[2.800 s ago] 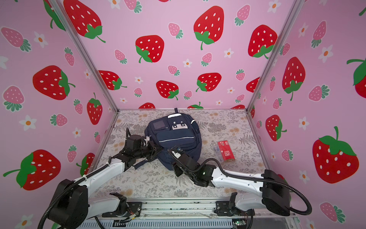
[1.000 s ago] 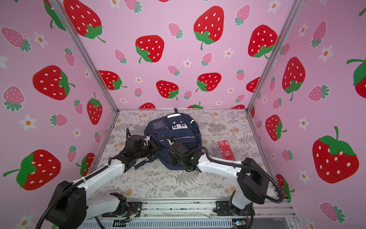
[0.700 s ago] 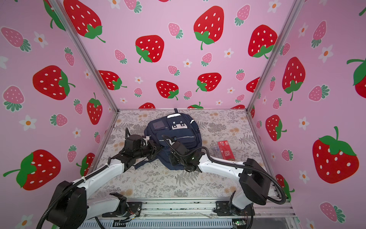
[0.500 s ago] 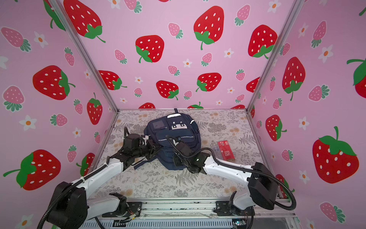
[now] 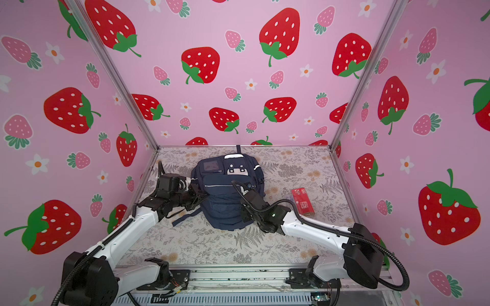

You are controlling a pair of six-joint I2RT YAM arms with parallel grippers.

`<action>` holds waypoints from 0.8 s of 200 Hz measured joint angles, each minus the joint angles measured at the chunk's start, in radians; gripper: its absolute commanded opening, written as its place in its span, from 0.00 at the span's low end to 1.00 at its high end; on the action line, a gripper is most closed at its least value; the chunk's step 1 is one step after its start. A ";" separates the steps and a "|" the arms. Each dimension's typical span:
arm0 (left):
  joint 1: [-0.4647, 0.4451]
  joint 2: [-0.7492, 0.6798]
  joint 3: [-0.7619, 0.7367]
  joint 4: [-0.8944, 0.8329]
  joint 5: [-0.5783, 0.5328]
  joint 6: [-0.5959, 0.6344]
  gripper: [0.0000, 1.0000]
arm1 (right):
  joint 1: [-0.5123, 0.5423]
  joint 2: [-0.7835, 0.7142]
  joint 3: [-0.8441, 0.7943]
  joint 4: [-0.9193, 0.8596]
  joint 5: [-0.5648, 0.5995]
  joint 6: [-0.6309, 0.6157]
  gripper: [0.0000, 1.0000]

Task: Pack the student bag

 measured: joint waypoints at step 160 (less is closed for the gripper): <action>-0.418 -0.277 -0.063 -0.011 -0.284 -0.050 0.88 | 0.093 0.047 0.030 -0.031 0.032 0.041 0.00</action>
